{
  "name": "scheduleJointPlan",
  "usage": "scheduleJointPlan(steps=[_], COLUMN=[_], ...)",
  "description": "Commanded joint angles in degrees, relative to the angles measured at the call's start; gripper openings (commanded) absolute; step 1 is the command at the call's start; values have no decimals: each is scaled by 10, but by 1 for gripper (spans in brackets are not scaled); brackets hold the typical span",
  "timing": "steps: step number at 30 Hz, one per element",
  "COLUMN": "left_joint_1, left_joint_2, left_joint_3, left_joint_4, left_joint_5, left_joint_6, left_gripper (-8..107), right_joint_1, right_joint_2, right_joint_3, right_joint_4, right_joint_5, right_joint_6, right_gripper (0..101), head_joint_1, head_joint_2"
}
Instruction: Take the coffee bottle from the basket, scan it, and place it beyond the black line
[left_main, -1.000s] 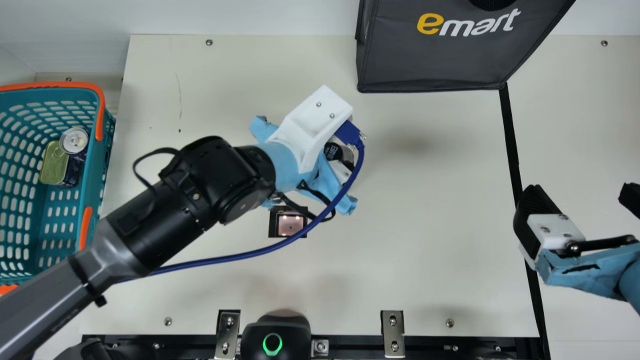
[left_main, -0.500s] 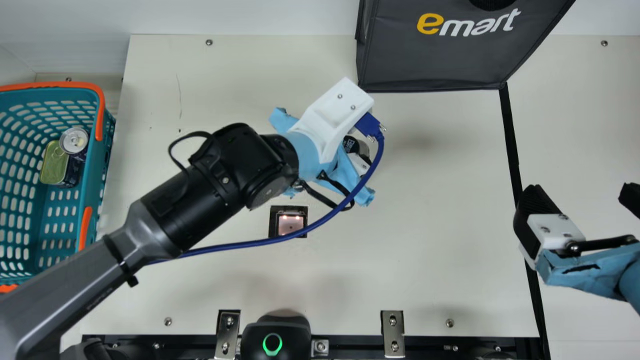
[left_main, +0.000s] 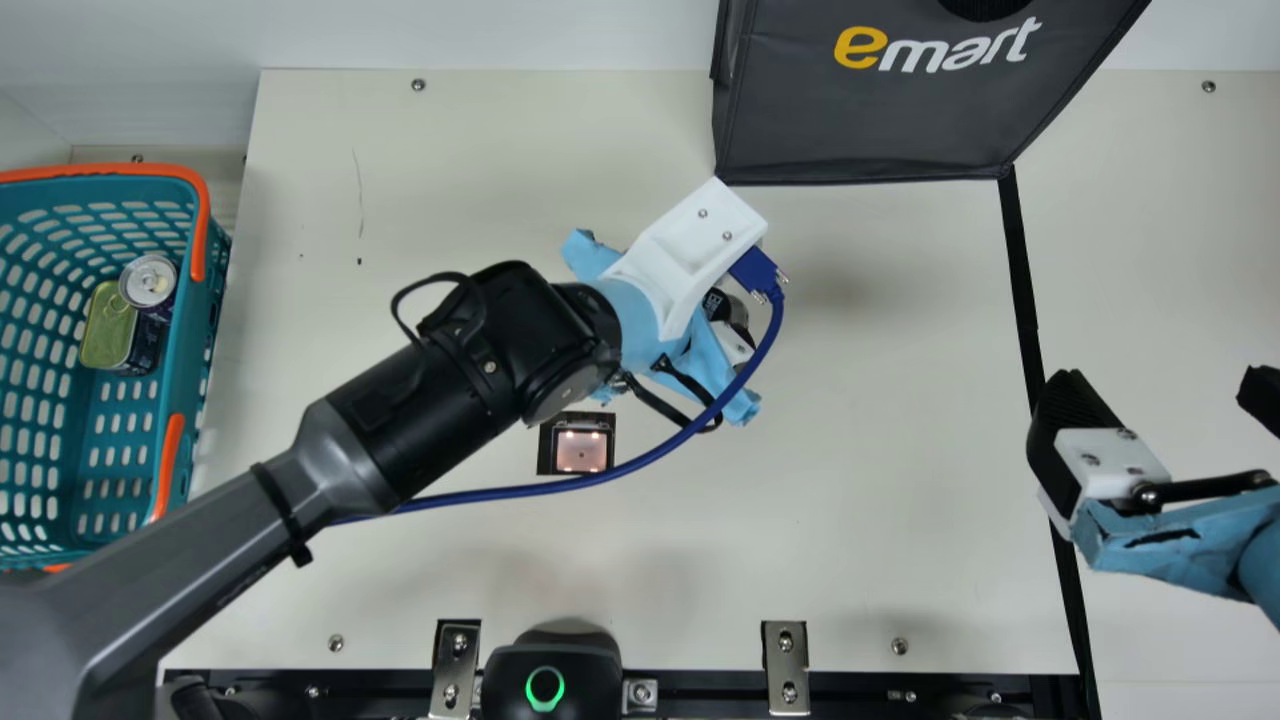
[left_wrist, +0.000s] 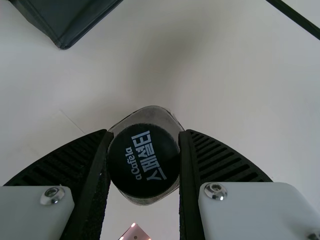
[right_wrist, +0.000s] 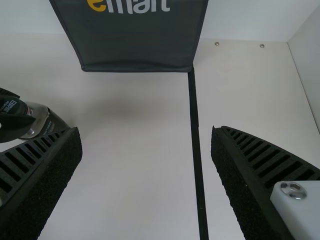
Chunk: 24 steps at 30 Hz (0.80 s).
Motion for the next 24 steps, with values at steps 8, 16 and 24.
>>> scheduleJointPlan(steps=[8,16,24], left_joint_1=[-1,-1,1], left_joint_2=[9,14,17], left_joint_3=[-1,-18,-37], left_joint_4=[3,6,6], left_joint_5=[1,10,21], left_joint_6=[1,-2,-2], left_gripper=[37,64,90], right_joint_1=[0,0,0], right_joint_2=[0,0,0], right_joint_3=[0,0,0], right_joint_4=[0,0,0], right_joint_5=[0,0,0], right_joint_6=[0,0,0], right_gripper=[91,91,91], head_joint_1=[-15,-15,-15], head_joint_2=[2,2,2])
